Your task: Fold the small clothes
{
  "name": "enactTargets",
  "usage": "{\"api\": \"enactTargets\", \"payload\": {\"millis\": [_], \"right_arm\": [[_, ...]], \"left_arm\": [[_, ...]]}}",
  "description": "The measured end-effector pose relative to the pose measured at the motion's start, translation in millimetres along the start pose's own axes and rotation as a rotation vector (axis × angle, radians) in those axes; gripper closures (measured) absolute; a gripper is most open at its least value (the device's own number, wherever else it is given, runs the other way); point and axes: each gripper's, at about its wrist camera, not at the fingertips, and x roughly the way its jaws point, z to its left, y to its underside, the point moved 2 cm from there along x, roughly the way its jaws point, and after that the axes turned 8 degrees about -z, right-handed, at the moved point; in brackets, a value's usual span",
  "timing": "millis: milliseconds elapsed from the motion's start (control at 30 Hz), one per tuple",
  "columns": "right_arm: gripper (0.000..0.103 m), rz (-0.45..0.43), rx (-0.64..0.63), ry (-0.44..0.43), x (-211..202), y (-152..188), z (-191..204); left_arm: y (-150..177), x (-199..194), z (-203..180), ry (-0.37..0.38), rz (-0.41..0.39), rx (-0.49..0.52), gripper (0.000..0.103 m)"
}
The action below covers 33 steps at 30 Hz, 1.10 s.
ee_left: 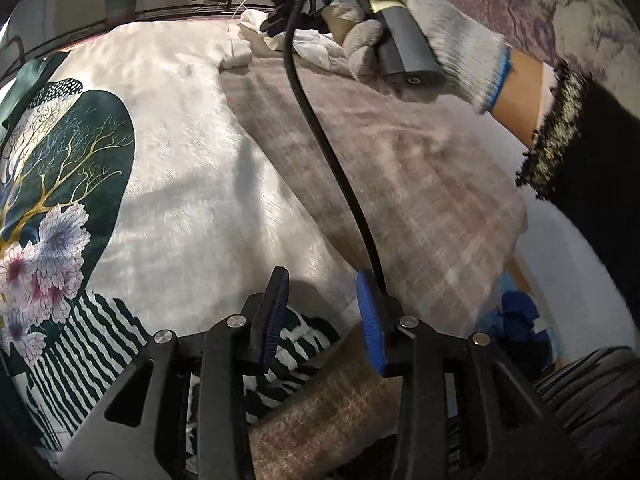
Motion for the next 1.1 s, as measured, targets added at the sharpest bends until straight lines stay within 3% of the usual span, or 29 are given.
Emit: {"api": "enactTargets", "payload": {"millis": [67, 100, 300, 433, 467, 500, 533, 567, 633, 733, 900, 1033, 1067, 1100], "right_arm": [[0.077, 0.013, 0.014, 0.000, 4, 3, -5], [0.060, 0.019, 0.031, -0.009, 5, 4, -9], [0.051, 0.082, 0.123, -0.100, 18, 22, -17], [0.050, 0.111, 0.132, -0.102, 28, 30, -13], [0.050, 0.103, 0.135, -0.094, 29, 31, -11], [0.050, 0.092, 0.138, -0.087, 30, 30, -10], [0.056, 0.089, 0.147, -0.087, 32, 29, -8], [0.061, 0.084, 0.153, -0.077, 34, 28, -6], [0.085, 0.085, 0.144, -0.068, 40, 28, 2], [0.102, 0.082, 0.087, -0.026, 48, 28, 19], [0.103, 0.023, 0.013, -0.009, 38, 19, 51], [0.103, -0.010, -0.087, 0.013, 27, 8, 90], [0.103, -0.017, -0.110, 0.014, 25, 5, 100], [0.103, -0.022, -0.133, 0.013, 23, 4, 111]], "left_arm": [[2, 0, -3, -0.016, -0.002, 0.020, 0.067], [3, 0, -5, -0.030, 0.000, 0.035, 0.064], [6, 5, -17, -0.057, 0.004, 0.085, 0.053], [8, 10, -25, -0.103, -0.010, 0.143, 0.053], [8, 10, -24, -0.108, -0.018, 0.146, 0.063], [7, 10, -22, -0.120, -0.025, 0.141, 0.085], [6, 10, -19, -0.123, -0.025, 0.131, 0.097], [4, 10, -15, -0.115, -0.021, 0.110, 0.099], [2, 4, -5, -0.092, -0.032, 0.053, 0.101], [-1, -12, 9, -0.060, -0.063, -0.035, 0.102], [-2, -41, 34, -0.012, -0.110, -0.180, 0.102], [4, -63, 47, -0.011, -0.140, -0.228, 0.102], [9, -71, 50, -0.207, -0.100, -0.257, 0.103], [10, -77, 53, -0.209, -0.107, -0.263, 0.103]]}}
